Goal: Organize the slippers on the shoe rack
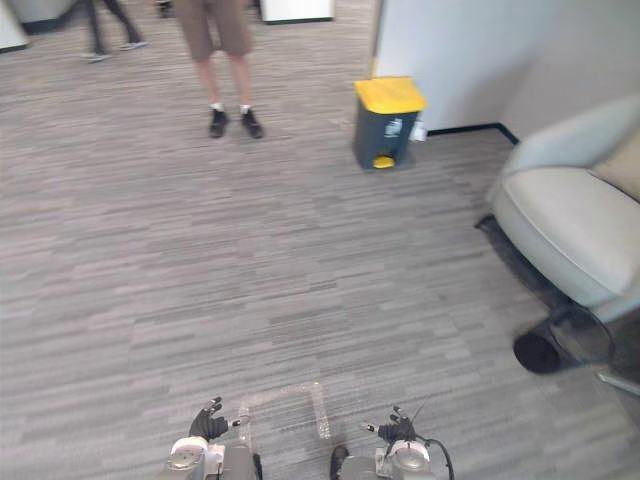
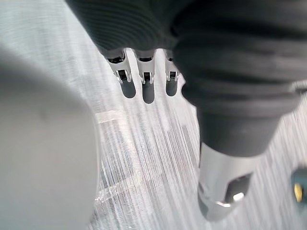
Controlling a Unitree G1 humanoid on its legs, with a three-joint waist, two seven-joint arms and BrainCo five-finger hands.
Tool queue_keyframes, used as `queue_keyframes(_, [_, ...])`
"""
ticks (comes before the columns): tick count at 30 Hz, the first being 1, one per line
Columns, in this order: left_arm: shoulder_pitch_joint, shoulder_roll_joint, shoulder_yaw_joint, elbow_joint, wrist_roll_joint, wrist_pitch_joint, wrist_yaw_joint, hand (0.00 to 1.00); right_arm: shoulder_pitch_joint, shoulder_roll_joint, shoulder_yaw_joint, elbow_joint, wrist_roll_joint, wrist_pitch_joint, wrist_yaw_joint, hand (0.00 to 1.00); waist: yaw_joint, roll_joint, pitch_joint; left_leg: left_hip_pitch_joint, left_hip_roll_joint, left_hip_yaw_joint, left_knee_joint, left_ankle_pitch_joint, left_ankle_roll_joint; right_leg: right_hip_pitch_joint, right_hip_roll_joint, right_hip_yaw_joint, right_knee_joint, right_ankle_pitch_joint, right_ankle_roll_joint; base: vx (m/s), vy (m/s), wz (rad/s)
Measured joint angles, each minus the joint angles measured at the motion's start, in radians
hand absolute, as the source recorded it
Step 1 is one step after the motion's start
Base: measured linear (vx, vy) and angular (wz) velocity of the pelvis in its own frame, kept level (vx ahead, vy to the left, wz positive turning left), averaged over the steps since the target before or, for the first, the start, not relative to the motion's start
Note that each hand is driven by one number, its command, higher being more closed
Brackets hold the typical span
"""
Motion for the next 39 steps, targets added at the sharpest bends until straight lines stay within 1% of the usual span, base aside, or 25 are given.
queue_keyframes(1, [0.004,0.011,-0.001,0.008,-0.003,0.000,0.003,0.00,0.002,0.011,0.002,-0.003,-0.001,-0.004,0.001,0.00,-0.011,-0.016,-0.011,0.003,-0.019,0.024,-0.005,-0.010,0.015,0.002,-0.021,0.012,-0.002,0.004,0.009,0.15,0.324,-0.75])
queue_keyframes(2, [0.003,0.023,0.000,0.014,-0.003,-0.001,0.002,0.00,0.019,0.023,0.000,0.001,-0.005,-0.002,0.004,0.00,-0.008,-0.041,-0.023,0.019,-0.030,0.079,0.003,-0.024,0.032,-0.004,-0.041,0.030,0.001,0.008,0.027,0.16,0.308,-0.73])
queue_keyframes(4, [0.008,0.032,0.007,0.019,-0.005,0.000,0.002,0.00,0.026,0.031,0.001,0.001,-0.010,0.000,0.009,0.00,0.005,-0.054,-0.031,0.037,-0.040,0.134,0.002,-0.030,0.054,-0.006,-0.058,0.052,0.007,0.003,0.042,0.13,0.242,-0.81])
queue_keyframes(5, [0.010,0.034,0.008,0.022,-0.004,0.000,0.002,0.00,0.027,0.033,0.001,0.001,-0.011,0.000,0.010,0.00,0.003,-0.058,-0.033,0.054,-0.045,0.169,-0.006,-0.036,0.064,-0.009,-0.069,0.056,0.014,0.000,0.048,0.13,0.267,-1.15])
queue_keyframes(6, [0.006,0.033,0.006,0.038,-0.004,0.001,0.002,0.00,0.027,0.031,0.001,0.004,-0.012,-0.002,0.011,0.00,-0.003,-0.056,-0.035,0.089,-0.049,0.235,-0.025,-0.047,0.083,-0.039,-0.084,0.035,0.050,0.000,0.052,0.11,0.197,-0.96])
queue_keyframes(8, [0.007,0.033,0.005,0.038,-0.004,0.001,0.001,0.00,0.023,0.029,0.001,0.004,-0.012,-0.002,0.014,0.00,-0.003,-0.056,-0.035,0.111,-0.048,0.291,-0.047,-0.045,0.086,-0.076,-0.095,-0.009,0.097,-0.001,0.052,0.11,0.149,-0.97])
queue_keyframes(9, [0.009,0.034,0.002,0.039,-0.004,0.003,0.001,0.00,0.013,0.029,0.003,0.005,-0.013,-0.002,0.015,0.00,-0.004,-0.052,-0.035,0.133,-0.046,0.333,-0.060,-0.041,0.092,-0.100,-0.113,-0.087,0.138,-0.002,0.049,0.11,0.118,-1.13])
queue_keyframes(10, [0.012,0.035,-0.014,0.040,-0.003,0.006,0.001,0.00,0.011,0.029,0.004,0.005,-0.013,-0.002,0.016,0.00,-0.013,-0.050,-0.034,0.158,-0.046,0.375,-0.073,-0.040,0.093,-0.117,-0.144,-0.246,0.172,-0.011,0.027,0.10,0.102,-1.01])
queue_keyframes(13, [0.011,0.034,-0.035,0.054,-0.003,0.006,-0.001,0.00,0.007,0.019,0.009,0.008,-0.021,-0.002,0.018,0.00,-0.016,-0.037,-0.042,0.206,-0.048,0.440,-0.113,-0.040,0.093,-0.118,-0.195,-0.547,0.198,-0.026,-0.023,0.15,0.045,-0.93])
queue_keyframes(15, [0.008,0.027,-0.035,0.058,-0.003,0.007,-0.003,0.00,0.001,0.012,0.001,0.005,-0.021,-0.004,0.018,0.00,-0.021,-0.028,-0.048,0.220,-0.048,0.459,-0.134,-0.039,0.093,-0.132,-0.196,-0.584,0.214,-0.026,-0.043,0.19,0.006,-0.78])
queue_keyframes(20, [-0.009,0.003,-0.068,0.058,-0.002,0.006,-0.010,0.00,-0.003,-0.005,-0.004,0.008,-0.021,-0.002,0.018,0.00,-0.029,0.002,-0.048,0.228,-0.039,0.479,-0.105,-0.032,0.082,-0.116,-0.154,-0.540,0.152,-0.024,-0.040,0.09,-0.003,-0.34])
queue_keyframes(22, [-0.010,0.004,-0.072,0.055,-0.001,0.006,-0.020,0.00,-0.003,-0.005,-0.005,0.018,-0.020,-0.002,0.016,0.00,-0.027,0.002,-0.047,0.179,-0.003,0.480,0.039,-0.033,0.080,-0.079,-0.123,-0.518,0.075,0.001,-0.035,0.02,-0.040,-0.27])
queue_keyframes(23, [-0.009,0.005,-0.071,0.050,-0.001,0.006,-0.024,0.00,-0.002,-0.011,-0.002,0.023,-0.020,-0.001,0.016,0.00,-0.018,0.009,-0.047,0.141,0.034,0.480,0.165,-0.031,0.077,-0.052,-0.097,-0.492,0.025,0.017,-0.035,0.02,-0.032,-0.62])
queue_keyframes(24, [-0.002,0.007,-0.070,0.038,-0.002,0.006,-0.024,0.00,-0.002,-0.016,-0.001,0.031,-0.020,0.000,0.013,0.00,-0.006,0.019,-0.043,0.108,0.067,0.478,0.276,-0.017,0.053,-0.031,-0.075,-0.462,-0.004,0.025,-0.042,0.07,0.002,-0.94])
queue_keyframes(25, [0.007,0.008,-0.065,0.027,-0.005,0.003,-0.022,0.00,0.000,-0.020,-0.001,0.036,-0.015,0.000,0.010,0.00,0.004,0.017,-0.039,0.067,0.086,0.459,0.376,-0.006,0.020,-0.018,-0.062,-0.421,-0.026,0.031,-0.050,0.11,0.077,-1.21])
queue_keyframes(26, [0.009,0.003,-0.055,0.026,-0.003,0.000,-0.023,0.00,-0.003,-0.023,-0.004,0.037,-0.011,0.001,0.007,0.00,0.006,0.029,-0.040,0.039,0.075,0.392,0.412,-0.051,0.028,-0.021,-0.052,-0.369,-0.033,0.035,-0.054,0.11,0.111,-1.17])
queue_keyframes(28, [0.009,0.003,-0.042,0.026,-0.004,-0.001,-0.024,0.00,-0.008,-0.022,-0.005,0.039,-0.010,0.001,0.006,0.00,0.004,0.024,-0.032,0.015,0.048,0.291,0.375,-0.120,0.036,-0.022,-0.050,-0.290,-0.035,0.043,-0.050,0.07,0.163,-1.17])
queue_keyframes(29, [0.010,0.004,-0.039,0.026,-0.006,-0.001,-0.023,0.00,-0.008,-0.021,-0.005,0.039,-0.009,0.001,0.006,0.00,0.004,0.020,-0.030,0.008,0.030,0.237,0.331,-0.134,0.033,-0.021,-0.050,-0.256,-0.040,0.049,-0.041,0.04,0.188,-1.35])
queue_keyframes(31, [0.009,0.003,-0.039,0.026,-0.006,-0.002,-0.022,0.00,-0.006,-0.022,-0.006,0.040,-0.009,0.001,0.006,0.00,0.004,0.027,-0.034,0.003,0.001,0.065,0.123,-0.119,0.016,-0.030,-0.043,-0.169,-0.055,0.067,-0.010,0.02,0.220,-1.34])
queue_keyframes(32, [0.011,0.001,-0.041,0.026,-0.010,-0.002,-0.025,0.00,-0.005,-0.024,-0.005,0.040,-0.009,-0.001,0.006,0.00,0.005,0.032,-0.036,0.013,0.002,0.021,0.050,-0.061,0.015,-0.040,-0.032,-0.134,-0.067,0.076,0.013,0.08,0.364,-1.30])
queue_keyframes(33, [0.012,0.018,-0.039,0.035,-0.012,-0.001,-0.019,0.00,-0.001,-0.003,-0.010,0.037,-0.008,-0.001,0.007,0.00,-0.005,0.008,-0.055,0.036,-0.029,0.072,-0.005,-0.054,0.035,-0.026,-0.050,-0.076,-0.123,0.118,0.038,0.07,0.256,-0.90])
queue_keyframes(34, [0.010,0.019,-0.039,0.037,-0.012,-0.001,-0.019,0.00,0.002,0.000,-0.012,0.037,-0.009,-0.001,0.008,0.00,-0.007,0.005,-0.054,0.036,-0.032,0.078,-0.005,-0.051,0.042,-0.026,-0.052,-0.070,-0.126,0.127,0.040,0.12,0.288,-0.74])
queue_keyframes(36, [0.002,0.024,-0.034,0.037,-0.011,0.000,-0.020,0.00,0.005,0.014,-0.035,0.039,-0.012,0.005,0.009,0.00,0.000,-0.021,-0.055,0.047,-0.047,0.150,-0.003,-0.056,0.064,-0.056,-0.070,-0.016,-0.121,0.140,0.055,0.09,0.193,-0.63])
queue_keyframes(38, [0.003,0.027,-0.033,0.040,-0.011,0.001,-0.020,0.00,0.007,0.019,-0.036,0.038,-0.014,0.008,0.010,0.00,0.000,-0.026,-0.058,0.053,-0.054,0.185,-0.002,-0.056,0.065,-0.081,-0.077,-0.013,-0.108,0.154,0.060,0.11,0.159,-0.67])
queue_keyframes(39, [0.002,0.025,-0.032,0.042,-0.012,0.001,-0.020,0.00,0.006,0.017,-0.036,0.034,-0.017,0.008,0.011,0.00,0.003,-0.028,-0.056,0.060,-0.048,0.213,-0.004,-0.056,0.065,-0.098,-0.077,-0.040,-0.087,0.162,0.052,0.10,0.134,-0.88])
